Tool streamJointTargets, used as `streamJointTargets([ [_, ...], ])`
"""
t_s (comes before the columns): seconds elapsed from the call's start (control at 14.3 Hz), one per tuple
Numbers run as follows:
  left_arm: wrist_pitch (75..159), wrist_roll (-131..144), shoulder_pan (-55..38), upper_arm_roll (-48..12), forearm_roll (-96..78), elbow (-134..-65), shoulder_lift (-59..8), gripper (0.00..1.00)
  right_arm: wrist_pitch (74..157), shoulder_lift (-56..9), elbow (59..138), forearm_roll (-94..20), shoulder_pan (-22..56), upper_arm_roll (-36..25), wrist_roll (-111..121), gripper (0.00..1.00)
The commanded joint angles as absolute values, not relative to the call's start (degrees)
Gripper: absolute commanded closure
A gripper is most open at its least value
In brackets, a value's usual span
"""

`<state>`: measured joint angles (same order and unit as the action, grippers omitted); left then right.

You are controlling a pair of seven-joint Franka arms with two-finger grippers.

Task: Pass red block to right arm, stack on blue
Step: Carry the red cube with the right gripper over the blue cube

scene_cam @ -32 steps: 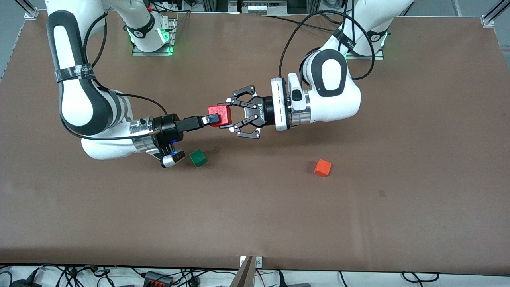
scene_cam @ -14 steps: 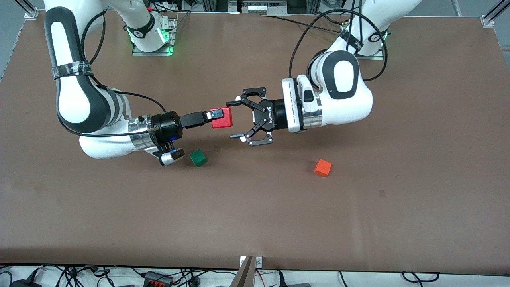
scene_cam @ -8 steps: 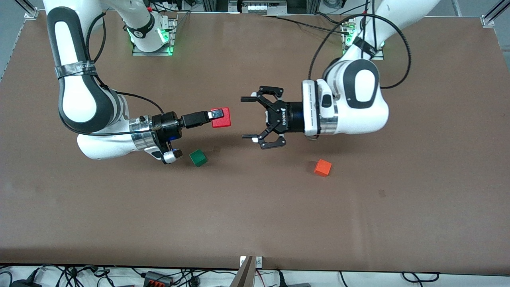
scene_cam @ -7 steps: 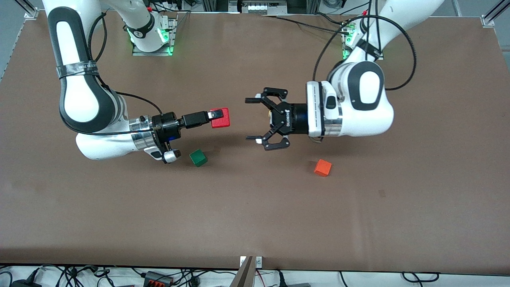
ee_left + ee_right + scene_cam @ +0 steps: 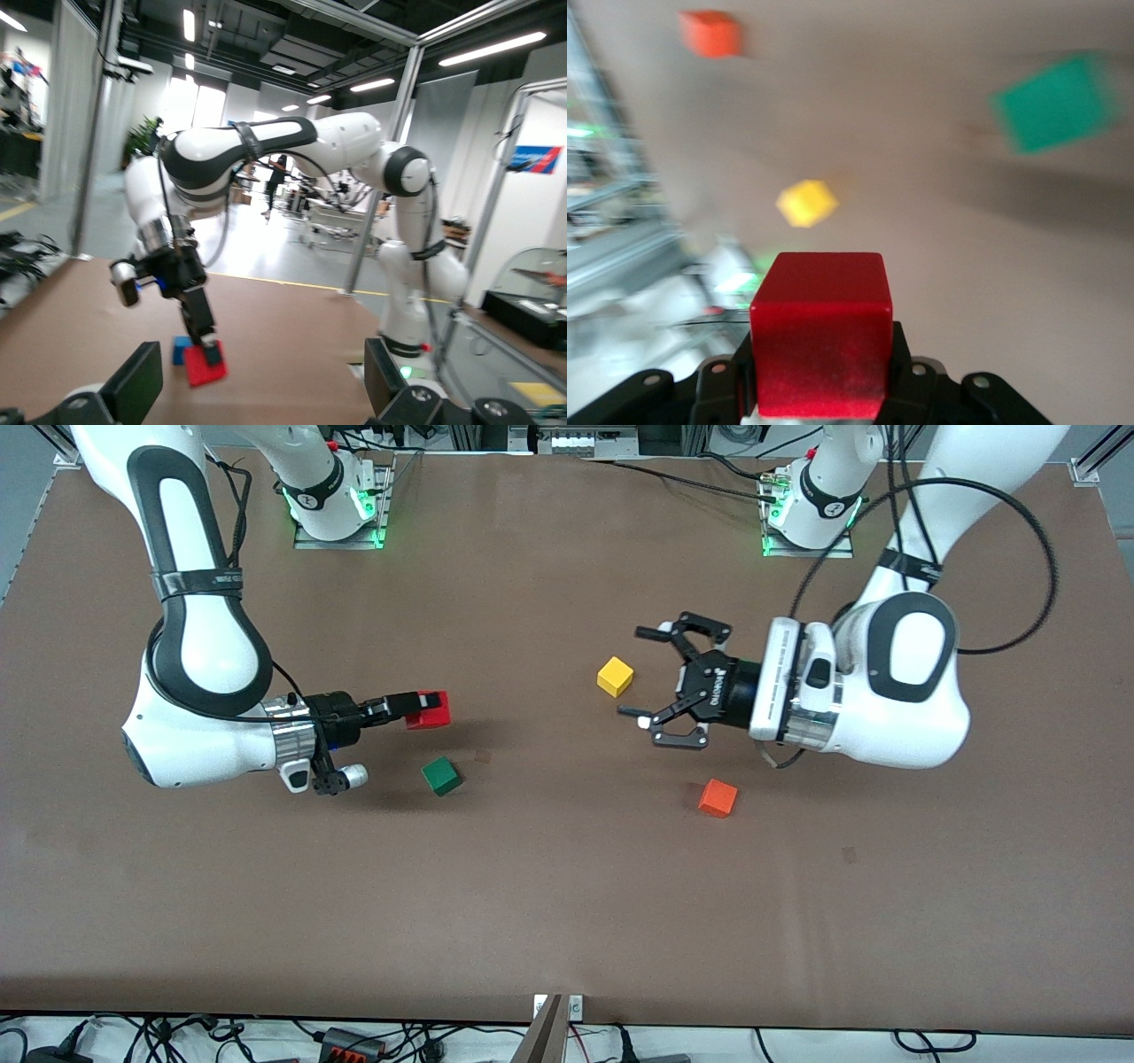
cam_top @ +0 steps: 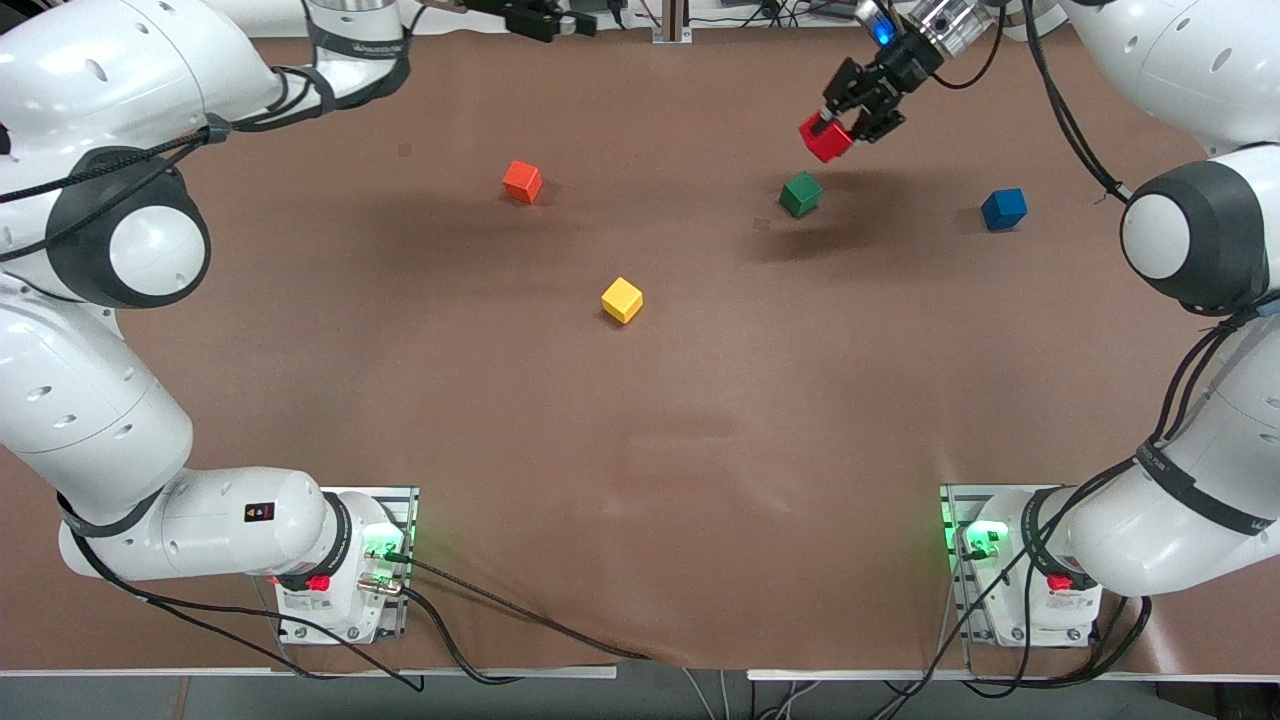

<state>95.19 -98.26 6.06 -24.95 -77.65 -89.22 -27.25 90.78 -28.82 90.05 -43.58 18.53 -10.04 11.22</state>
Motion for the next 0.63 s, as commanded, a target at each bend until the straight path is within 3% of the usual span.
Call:
streamJointTargets([
  [0.0, 89.84, -87.76, 7.38, -25.05, -73.40, -89.12, -26.19, 0.00, 92.46, -25.32, 91.14, -27.22, 19.25, -10.46, 11.08, 1.00],
  [0.35, 80.70, -71.16, 9.93, -24.79, -63.92, -82.82, -26.45, 0.00, 96.05, -24.44, 92.19, -7.06, 18.81, -13.62, 11.16, 1.00],
  [0.56, 80.07, -60.23, 9.49, -22.59, -56.19, -83.14, -22.77, 0.00, 101.32, -22.94, 96.66, -3.18, 17.67, -15.29, 11.16, 1.00],
])
